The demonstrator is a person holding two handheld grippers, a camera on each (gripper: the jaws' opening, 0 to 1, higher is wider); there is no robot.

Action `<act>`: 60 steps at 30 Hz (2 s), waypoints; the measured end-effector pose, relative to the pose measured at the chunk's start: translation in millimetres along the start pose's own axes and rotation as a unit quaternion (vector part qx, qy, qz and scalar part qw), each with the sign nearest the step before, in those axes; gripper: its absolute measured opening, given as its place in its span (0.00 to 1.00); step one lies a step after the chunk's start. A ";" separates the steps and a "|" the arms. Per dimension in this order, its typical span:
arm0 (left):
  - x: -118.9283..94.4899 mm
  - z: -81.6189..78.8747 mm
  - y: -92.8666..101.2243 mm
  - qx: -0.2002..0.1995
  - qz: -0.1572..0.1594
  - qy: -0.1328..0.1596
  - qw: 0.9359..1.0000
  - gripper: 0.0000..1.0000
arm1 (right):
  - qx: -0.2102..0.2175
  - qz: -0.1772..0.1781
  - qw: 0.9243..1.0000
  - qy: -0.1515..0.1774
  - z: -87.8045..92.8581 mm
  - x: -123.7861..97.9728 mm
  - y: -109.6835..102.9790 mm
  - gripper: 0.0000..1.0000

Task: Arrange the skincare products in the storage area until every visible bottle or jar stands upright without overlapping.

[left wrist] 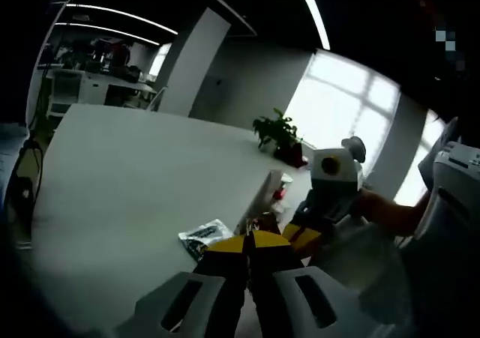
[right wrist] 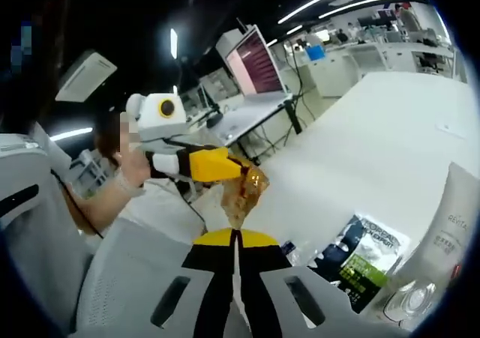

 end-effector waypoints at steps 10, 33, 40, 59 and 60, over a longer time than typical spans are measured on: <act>25.7 13.9 -32.2 0.039 -0.035 -0.061 0.997 0.00 | -0.026 0.026 0.999 -0.001 -6.6 16.1 13.9 0.01; 62.5 47.3 -86.4 0.042 -0.099 -0.112 0.988 0.00 | -0.110 0.139 0.978 -0.108 17.6 65.4 59.1 0.01; 68.7 60.9 -95.9 0.023 -0.106 -0.112 0.988 0.00 | -0.134 0.152 0.970 -0.137 27.2 73.4 69.1 0.01; 71.2 70.8 -106.7 0.012 -0.118 -0.123 0.985 0.00 | -0.163 0.171 0.958 -0.161 34.3 77.8 86.7 0.10; 71.0 70.9 -105.8 0.013 -0.117 -0.124 0.985 0.00 | -0.162 0.173 0.959 -0.157 32.1 77.5 89.6 0.10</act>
Point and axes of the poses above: the point that each gripper's makers call its tool centre point, and the gripper's own axes: x roughly forward along the fingers, y roughly to its right, z roughly out of its underside, the point moved 9 cm from there along -x, roughly backward along the fingers, and after that the axes turned 5 degrees about y, right-handed, at the moved point
